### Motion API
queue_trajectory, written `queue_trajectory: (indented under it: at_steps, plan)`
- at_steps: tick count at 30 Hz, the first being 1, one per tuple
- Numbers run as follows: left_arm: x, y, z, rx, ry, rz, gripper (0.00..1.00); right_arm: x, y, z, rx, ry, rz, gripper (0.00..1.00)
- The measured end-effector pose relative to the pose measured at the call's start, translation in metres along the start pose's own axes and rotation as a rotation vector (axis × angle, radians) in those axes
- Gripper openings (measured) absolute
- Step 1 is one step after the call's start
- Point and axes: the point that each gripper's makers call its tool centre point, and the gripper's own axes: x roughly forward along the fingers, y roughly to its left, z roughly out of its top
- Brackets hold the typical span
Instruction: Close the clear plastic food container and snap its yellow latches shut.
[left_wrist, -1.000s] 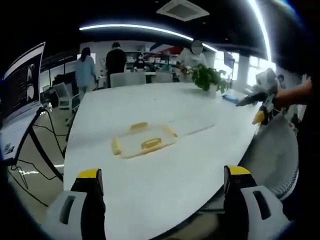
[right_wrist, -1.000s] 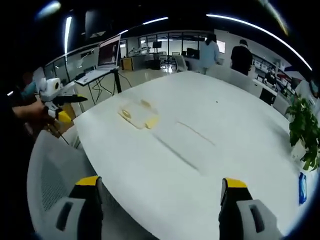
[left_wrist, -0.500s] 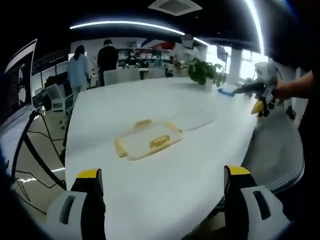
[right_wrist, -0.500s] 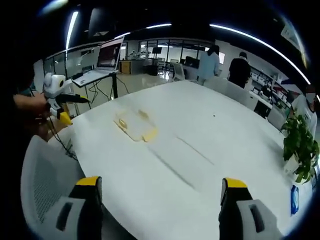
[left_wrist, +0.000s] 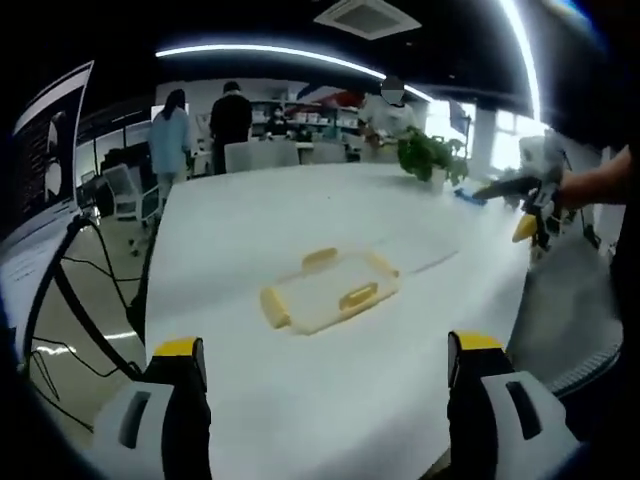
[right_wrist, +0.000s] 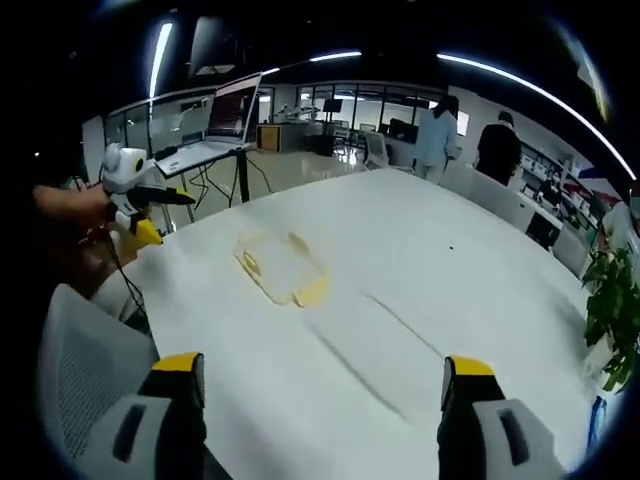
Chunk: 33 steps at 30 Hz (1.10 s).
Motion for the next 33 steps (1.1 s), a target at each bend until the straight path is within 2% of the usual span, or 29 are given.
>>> queue_trajectory:
  at_steps: [2,4,6,8,10,13,15,17,20,22,25,27,29,31,33]
  plan:
    - [0.004,0.001,0.000,-0.001,0.000,0.005,0.99,0.007,0.002,0.004,0.006,-0.017,0.019,0.98]
    - [0.007,-0.003,-0.006,0.013,0.044,-0.052,0.99,0.014,0.005,0.004,0.000,-0.014,0.037,0.96]
    - [0.006,0.006,-0.007,0.036,0.068,-0.024,0.99,0.023,0.012,-0.002,-0.027,0.036,0.077,0.98]
    - [0.006,0.009,-0.005,0.039,0.069,-0.023,0.99,0.028,0.016,-0.002,-0.060,0.051,0.105,0.98]
    - [0.009,0.013,-0.008,0.090,0.093,-0.020,0.98,0.033,0.015,0.001,-0.087,0.042,0.109,0.98]
    - [0.015,0.020,-0.014,0.230,0.152,-0.007,0.96,0.041,0.014,0.000,-0.057,0.063,0.113,0.99]
    - [0.018,0.020,-0.016,0.255,0.173,-0.024,0.99,0.046,0.013,-0.002,-0.053,0.078,0.111,1.00]
    - [0.019,0.025,-0.017,0.276,0.190,-0.019,0.97,0.049,0.013,-0.003,-0.080,0.084,0.112,1.00]
    - [0.023,0.029,-0.016,0.269,0.184,-0.050,0.89,0.054,0.016,0.002,-0.137,0.079,0.128,0.99]
    - [0.027,0.030,-0.008,0.289,0.147,-0.072,0.85,0.056,0.016,0.005,-0.156,0.071,0.132,0.98]
    - [0.033,0.029,-0.003,0.284,0.136,-0.098,0.91,0.059,0.017,0.009,-0.188,0.057,0.143,0.97]
    - [0.037,0.028,-0.004,0.309,0.144,-0.124,0.91,0.061,0.017,0.013,-0.214,0.046,0.149,0.95]
    - [0.041,0.029,-0.008,0.339,0.173,-0.143,0.84,0.064,0.017,0.014,-0.224,0.043,0.157,0.90]
    - [0.043,0.029,-0.008,0.376,0.182,-0.173,0.72,0.068,0.016,0.014,-0.231,0.045,0.162,0.84]
    - [0.045,0.027,-0.006,0.354,0.191,-0.206,0.66,0.072,0.016,0.013,-0.234,0.045,0.174,0.84]
